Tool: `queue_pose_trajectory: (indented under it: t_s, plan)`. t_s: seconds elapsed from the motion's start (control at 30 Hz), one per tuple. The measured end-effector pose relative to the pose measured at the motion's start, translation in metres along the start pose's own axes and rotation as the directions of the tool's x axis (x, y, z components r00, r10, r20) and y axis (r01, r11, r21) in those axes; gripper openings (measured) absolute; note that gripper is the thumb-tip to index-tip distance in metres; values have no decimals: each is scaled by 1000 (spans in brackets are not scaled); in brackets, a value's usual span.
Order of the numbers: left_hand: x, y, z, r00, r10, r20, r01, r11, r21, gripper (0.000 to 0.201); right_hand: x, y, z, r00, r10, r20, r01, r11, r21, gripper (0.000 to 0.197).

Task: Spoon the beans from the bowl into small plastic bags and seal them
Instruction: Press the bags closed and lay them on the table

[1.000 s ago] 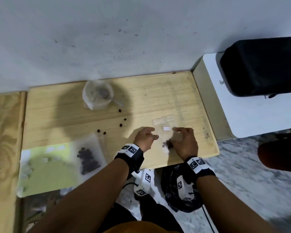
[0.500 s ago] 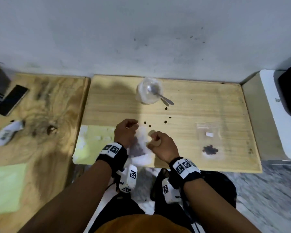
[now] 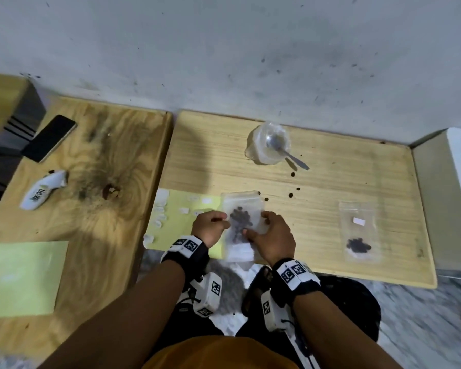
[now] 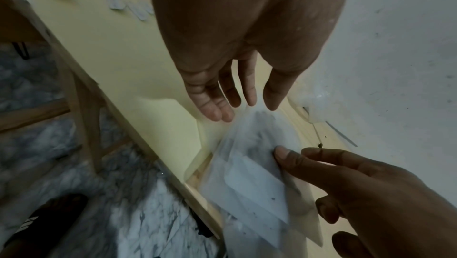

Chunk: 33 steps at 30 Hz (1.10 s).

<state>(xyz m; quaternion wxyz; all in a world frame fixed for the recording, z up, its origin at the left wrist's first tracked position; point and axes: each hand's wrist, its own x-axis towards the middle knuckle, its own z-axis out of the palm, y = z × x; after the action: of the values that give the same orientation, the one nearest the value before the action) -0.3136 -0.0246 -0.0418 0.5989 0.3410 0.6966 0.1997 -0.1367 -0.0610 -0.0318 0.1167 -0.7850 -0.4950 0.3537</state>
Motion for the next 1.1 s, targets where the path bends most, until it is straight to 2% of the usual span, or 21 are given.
queue_pose_trajectory:
  t_s: [0.13, 0.23, 0.4, 0.5, 0.67, 0.77, 0.87, 0.97, 1.03, 1.1]
  plan:
    - [-1, -2, 2, 1000, -7, -2, 7, 999, -39, 21, -2, 0, -1, 993, -69, -96, 74, 996, 46, 51]
    - [-2, -1, 4, 1000, 5, -3, -5, 998, -60, 21, 3, 0, -1, 978, -144, -148, 171, 968, 186, 26]
    - [-7, 6, 1, 995, 81, -61, -89, 986, -142, 15, 17, -9, -15, 986, -168, 14, 139, 858, 494, 21]
    - [-11, 14, -9, 979, 141, -150, -174, 956, -236, 14, 23, -19, -22, 982, -167, 87, 85, 807, 584, 19]
    - [-12, 33, -35, 965, 194, -177, -251, 878, -407, 22, 31, -51, -9, 973, -186, 140, 81, 836, 543, 20]
    - [-4, 41, -56, 960, 220, -170, -270, 889, -371, 28, 33, -76, 3, 971, -190, 142, 82, 830, 551, 21]
    - [8, 45, -87, 948, 212, -238, -285, 896, -340, 30, 39, -93, 22, 989, -137, 62, 85, 851, 519, 23]
    - [27, 40, -119, 924, 183, -336, -296, 899, -322, 27, 44, -102, 40, 989, -146, 33, 127, 933, 337, 17]
    - [38, 37, -138, 912, 160, -377, -287, 906, -311, 26, 45, -107, 48, 980, -175, 99, 158, 975, 156, 18]
    - [45, 39, -150, 910, 142, -390, -274, 910, -310, 26, 46, -114, 53, 969, -181, 167, 185, 983, -5, 28]
